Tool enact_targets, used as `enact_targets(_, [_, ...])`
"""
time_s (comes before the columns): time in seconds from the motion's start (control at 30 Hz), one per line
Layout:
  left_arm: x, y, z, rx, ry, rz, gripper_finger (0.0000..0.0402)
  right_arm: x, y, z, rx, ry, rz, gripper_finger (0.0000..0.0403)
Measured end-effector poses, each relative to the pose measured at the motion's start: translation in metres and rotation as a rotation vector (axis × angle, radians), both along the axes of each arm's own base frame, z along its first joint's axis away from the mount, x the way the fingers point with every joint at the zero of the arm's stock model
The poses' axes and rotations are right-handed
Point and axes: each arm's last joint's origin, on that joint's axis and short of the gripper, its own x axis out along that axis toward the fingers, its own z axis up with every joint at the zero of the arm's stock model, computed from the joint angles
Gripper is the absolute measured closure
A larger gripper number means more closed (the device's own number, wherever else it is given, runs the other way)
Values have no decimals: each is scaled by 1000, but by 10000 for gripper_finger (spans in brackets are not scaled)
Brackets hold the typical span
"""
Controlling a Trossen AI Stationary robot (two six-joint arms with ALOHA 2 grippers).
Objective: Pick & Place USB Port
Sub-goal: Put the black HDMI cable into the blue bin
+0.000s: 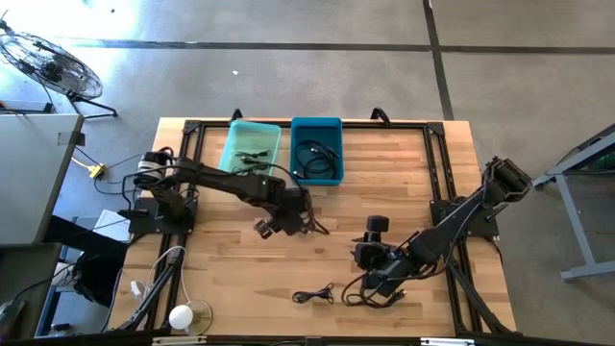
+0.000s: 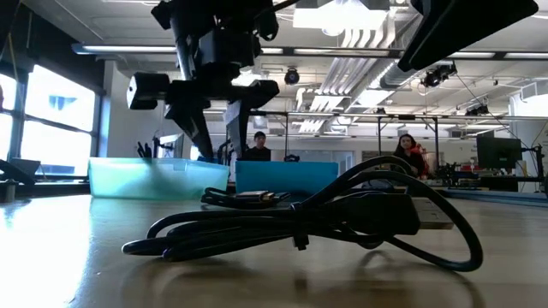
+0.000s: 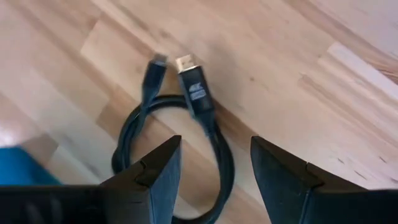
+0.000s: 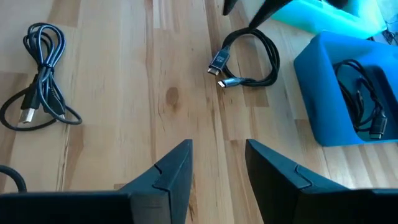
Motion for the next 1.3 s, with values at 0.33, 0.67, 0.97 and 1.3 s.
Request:
enact_targets(0.33, [-9,0,-23,-2,21,-8,215,0,0,0,13,-6,-14,263])
enact_targets(0.67, [-13,3,-40,55,-19,20,215,0,0,0,5,-13,-19,263])
enact_targets(0.97, [-21,4,-57,65,-35,81,215,0,0,0,5,-13,-19,263])
enact_targets(1.3, [-27,5,-65,91,-37,139,364,0,0,0,0,-18,-22,263])
